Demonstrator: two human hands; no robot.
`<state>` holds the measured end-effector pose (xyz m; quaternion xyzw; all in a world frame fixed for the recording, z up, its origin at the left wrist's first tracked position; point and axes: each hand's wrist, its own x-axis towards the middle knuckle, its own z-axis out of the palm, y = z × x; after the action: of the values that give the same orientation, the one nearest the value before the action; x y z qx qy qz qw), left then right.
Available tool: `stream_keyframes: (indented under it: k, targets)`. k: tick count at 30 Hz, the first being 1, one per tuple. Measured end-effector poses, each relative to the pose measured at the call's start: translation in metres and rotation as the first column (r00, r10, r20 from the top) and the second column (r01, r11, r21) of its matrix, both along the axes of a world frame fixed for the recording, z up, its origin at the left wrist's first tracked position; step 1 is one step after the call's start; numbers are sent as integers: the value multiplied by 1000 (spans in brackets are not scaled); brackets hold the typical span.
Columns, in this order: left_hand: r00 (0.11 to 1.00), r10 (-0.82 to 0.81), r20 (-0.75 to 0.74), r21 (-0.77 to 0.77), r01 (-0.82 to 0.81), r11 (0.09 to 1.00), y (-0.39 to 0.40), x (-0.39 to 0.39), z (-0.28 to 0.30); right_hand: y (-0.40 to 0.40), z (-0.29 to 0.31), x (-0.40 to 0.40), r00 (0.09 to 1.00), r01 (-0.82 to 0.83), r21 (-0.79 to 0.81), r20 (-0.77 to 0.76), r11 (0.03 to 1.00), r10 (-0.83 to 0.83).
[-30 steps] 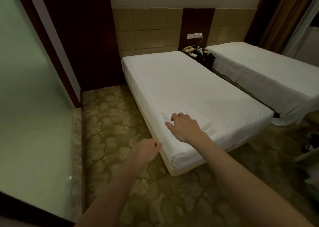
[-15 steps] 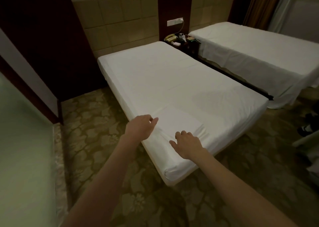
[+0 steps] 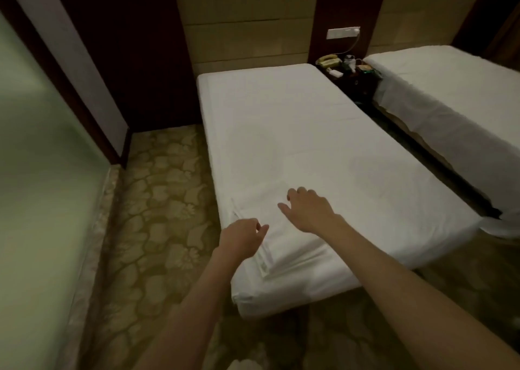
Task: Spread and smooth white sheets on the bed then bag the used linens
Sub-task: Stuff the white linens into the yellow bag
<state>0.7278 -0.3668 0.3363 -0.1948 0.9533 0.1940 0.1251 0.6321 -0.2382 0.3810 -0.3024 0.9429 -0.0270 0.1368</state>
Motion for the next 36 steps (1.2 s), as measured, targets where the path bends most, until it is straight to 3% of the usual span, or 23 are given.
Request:
stream_keyframes:
  k: [8, 12, 19, 27, 32, 36]
  targets:
    - [981, 122, 152, 7, -125, 992, -8, -33, -43, -23, -3, -80, 993, -109, -57, -55, 992, 106]
    - [984, 147, 100, -8, -147, 989, -28, -92, -41, -20, -43, -111, 995, -88, -2, 50, 996, 88]
    - [963, 268, -16, 130, -263, 956, -58, -184, -54, -6, -125, -153, 970, -83, 111, 236, 990, 55]
    - [810, 538, 235, 248, -585, 772, -78, -199, -176, -15, -228, -237, 887, -42, 117, 461, 992, -17]
    - [669, 633, 390, 319, -743, 588, -64, -206, -268, -32, -313, -286, 824, 198, 43, 534, 979, -190]
    - [559, 705, 437, 337, -828, 448, -51, -213, -328, -28, -373, -302, 771, 323, 87, 553, 942, -315]
